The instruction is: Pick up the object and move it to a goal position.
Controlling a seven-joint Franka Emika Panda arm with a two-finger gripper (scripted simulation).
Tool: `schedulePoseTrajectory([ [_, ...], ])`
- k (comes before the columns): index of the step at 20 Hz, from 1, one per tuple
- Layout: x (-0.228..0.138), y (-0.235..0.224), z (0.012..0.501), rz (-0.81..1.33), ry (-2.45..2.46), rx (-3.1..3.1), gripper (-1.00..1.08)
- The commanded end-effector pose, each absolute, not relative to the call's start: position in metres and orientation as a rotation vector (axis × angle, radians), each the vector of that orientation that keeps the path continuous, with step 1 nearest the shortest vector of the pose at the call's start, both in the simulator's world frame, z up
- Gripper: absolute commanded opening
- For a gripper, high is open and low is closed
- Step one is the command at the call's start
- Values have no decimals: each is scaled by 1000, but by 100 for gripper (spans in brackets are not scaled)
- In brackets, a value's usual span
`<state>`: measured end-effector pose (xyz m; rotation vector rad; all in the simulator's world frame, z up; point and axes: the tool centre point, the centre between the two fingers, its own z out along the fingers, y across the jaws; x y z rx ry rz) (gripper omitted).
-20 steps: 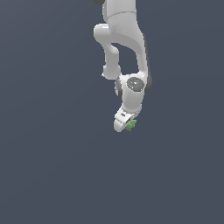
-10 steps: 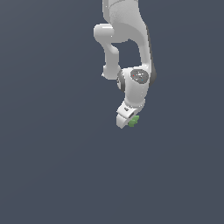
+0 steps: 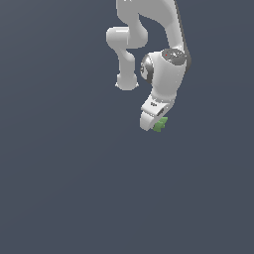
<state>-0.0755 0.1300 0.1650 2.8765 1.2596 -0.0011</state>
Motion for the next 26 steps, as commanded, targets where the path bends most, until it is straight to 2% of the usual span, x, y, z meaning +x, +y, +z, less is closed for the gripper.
schedulePoseTrajectory([
  [1, -81, 139, 193, -1, 1260, 2876, -100],
  [17, -105, 196, 362, 0, 1262, 2877, -100],
  [26, -111, 216, 421, 0, 1260, 2878, -100],
])
